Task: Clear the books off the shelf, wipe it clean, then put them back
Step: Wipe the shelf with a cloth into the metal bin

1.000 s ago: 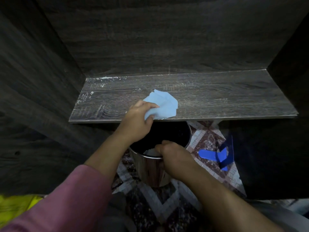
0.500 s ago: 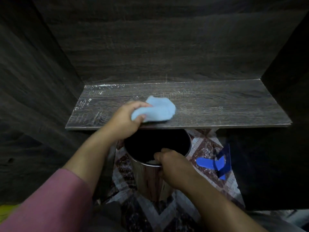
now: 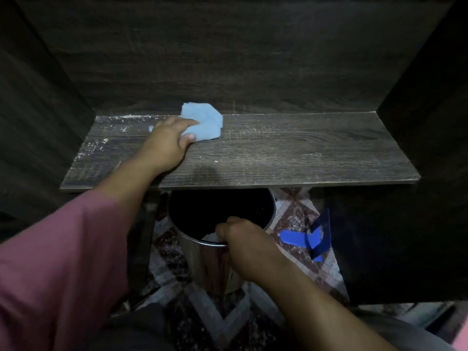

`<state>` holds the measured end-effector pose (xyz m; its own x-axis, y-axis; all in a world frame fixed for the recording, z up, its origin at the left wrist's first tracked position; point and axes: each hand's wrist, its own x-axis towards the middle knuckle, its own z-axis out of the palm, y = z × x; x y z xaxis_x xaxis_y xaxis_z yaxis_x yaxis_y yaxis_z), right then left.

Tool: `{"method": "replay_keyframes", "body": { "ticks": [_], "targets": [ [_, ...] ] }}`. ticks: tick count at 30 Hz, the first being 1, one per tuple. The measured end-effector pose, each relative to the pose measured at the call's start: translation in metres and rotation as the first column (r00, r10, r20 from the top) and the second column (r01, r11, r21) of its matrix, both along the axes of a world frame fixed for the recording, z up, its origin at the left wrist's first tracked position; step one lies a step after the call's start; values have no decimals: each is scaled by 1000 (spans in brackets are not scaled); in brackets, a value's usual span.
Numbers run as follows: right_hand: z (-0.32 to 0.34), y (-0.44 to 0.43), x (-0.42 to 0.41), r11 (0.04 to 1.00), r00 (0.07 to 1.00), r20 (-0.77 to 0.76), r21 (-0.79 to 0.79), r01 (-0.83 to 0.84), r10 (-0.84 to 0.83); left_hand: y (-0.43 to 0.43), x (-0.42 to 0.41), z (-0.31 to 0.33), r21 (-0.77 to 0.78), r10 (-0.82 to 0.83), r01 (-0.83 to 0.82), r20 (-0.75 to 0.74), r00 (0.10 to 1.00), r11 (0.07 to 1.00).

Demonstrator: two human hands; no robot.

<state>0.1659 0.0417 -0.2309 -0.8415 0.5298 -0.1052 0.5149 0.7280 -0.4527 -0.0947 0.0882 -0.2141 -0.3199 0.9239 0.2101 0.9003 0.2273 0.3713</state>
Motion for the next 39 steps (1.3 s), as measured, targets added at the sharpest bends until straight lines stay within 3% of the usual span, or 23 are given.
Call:
{"method": "replay_keyframes", "body": {
  "ticks": [7,14,16,19,21,25,27,30,34,39],
  "targets": [
    [-1,-4,-2,1000,999,44,16,-12,11,-24,36,-5,-18,-62,62,11,998,998],
    [9,-8,-1,999,999,39,40,-33,31,-63,68,-1,20,-80,78,148,986,997],
    [13,-9,-1,998,998,41,44,-48,47,-71,76,5,45,-84,75,264,961,996],
    [18,-10,-3,998,998,38,32,-55,54,-80,75,18,35,-175,186,532,829,982],
    [17,-10,-5,998,998,37,19,-54,54,-76,63,22,98,-164,132,554,816,986],
    [13,-10,-11,999,998,26,8,-52,51,-60,25,28,328,21,-171,415,909,929],
    [12,-10,-12,999,999,8,-6,-44,44,-52,1,31,418,151,-245,244,958,875],
    [10,-10,-12,999,999,-7,-28,-35,35,-45,-34,28,496,260,-306,161,952,813],
    [6,-7,-13,1000,1000,14,-23,-13,14,-38,-60,16,353,301,-306,72,951,884],
    [2,-8,-15,1000,998,63,-12,-23,23,-29,-67,4,148,190,-184,-29,981,972]
  ]
}}
